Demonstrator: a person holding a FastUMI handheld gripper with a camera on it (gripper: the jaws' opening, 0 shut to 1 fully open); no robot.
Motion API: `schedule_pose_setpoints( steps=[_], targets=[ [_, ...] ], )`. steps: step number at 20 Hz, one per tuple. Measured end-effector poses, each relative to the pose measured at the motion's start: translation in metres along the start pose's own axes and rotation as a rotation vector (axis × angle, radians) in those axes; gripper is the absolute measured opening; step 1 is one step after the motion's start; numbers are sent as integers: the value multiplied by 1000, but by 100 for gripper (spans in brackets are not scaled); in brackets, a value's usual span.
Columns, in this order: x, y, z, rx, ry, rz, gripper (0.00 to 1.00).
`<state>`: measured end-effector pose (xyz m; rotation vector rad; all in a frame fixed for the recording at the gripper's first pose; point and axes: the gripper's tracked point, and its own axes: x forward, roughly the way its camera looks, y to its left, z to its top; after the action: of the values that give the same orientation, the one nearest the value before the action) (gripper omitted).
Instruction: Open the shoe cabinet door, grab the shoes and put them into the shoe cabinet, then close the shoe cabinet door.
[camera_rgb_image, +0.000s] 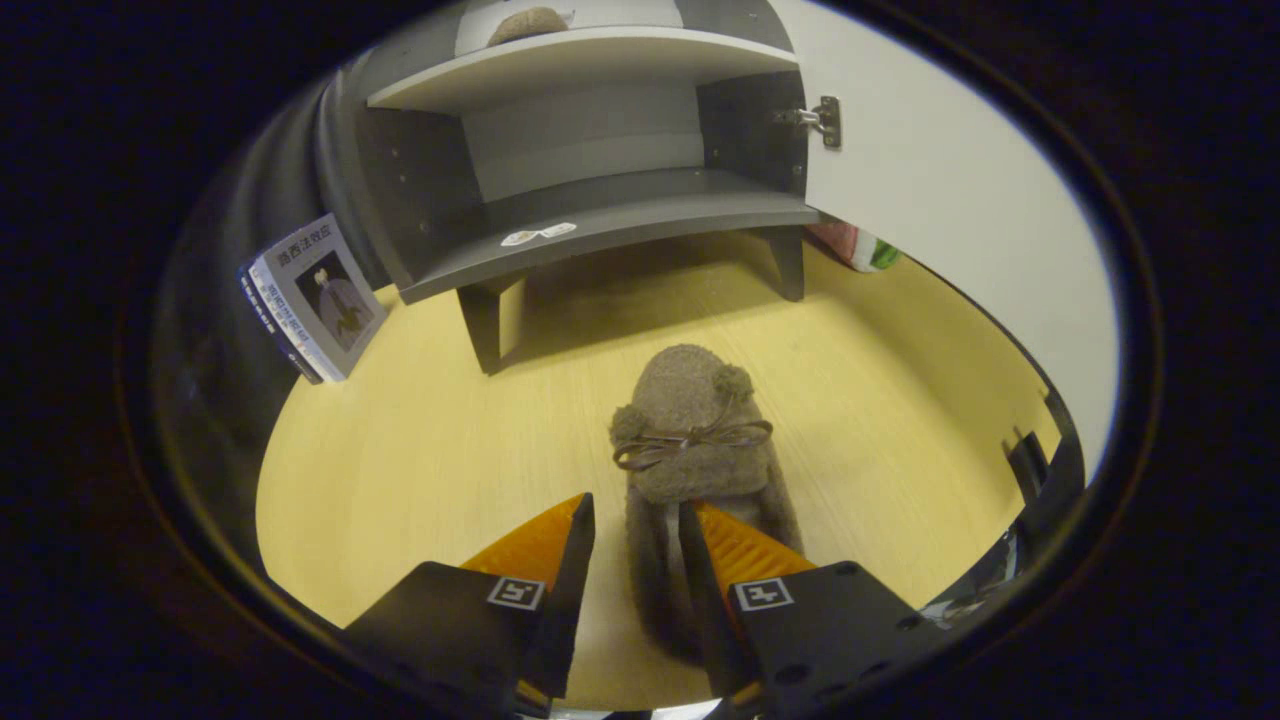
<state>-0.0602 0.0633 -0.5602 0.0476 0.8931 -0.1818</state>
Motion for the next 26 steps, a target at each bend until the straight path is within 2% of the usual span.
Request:
schedule_pose_setpoints(
  steps=[6, 9, 13, 14, 16, 19, 23, 26],
  targets=[
    [28, 1, 10, -45, -17, -28, 54],
    [37, -2, 2, -48, 17, -52, 54],
    [43, -3, 3, -46, -5, -50, 36],
    [46, -3, 2, -48, -1, -46, 35],
    [41, -3, 2, -56, 2, -46, 22],
    [42, 1, 2, -51, -7, -22, 22],
    [43, 2, 2, -62, 0, -19, 4],
    [42, 2, 2, -73, 6, -15, 4]
  ],
)
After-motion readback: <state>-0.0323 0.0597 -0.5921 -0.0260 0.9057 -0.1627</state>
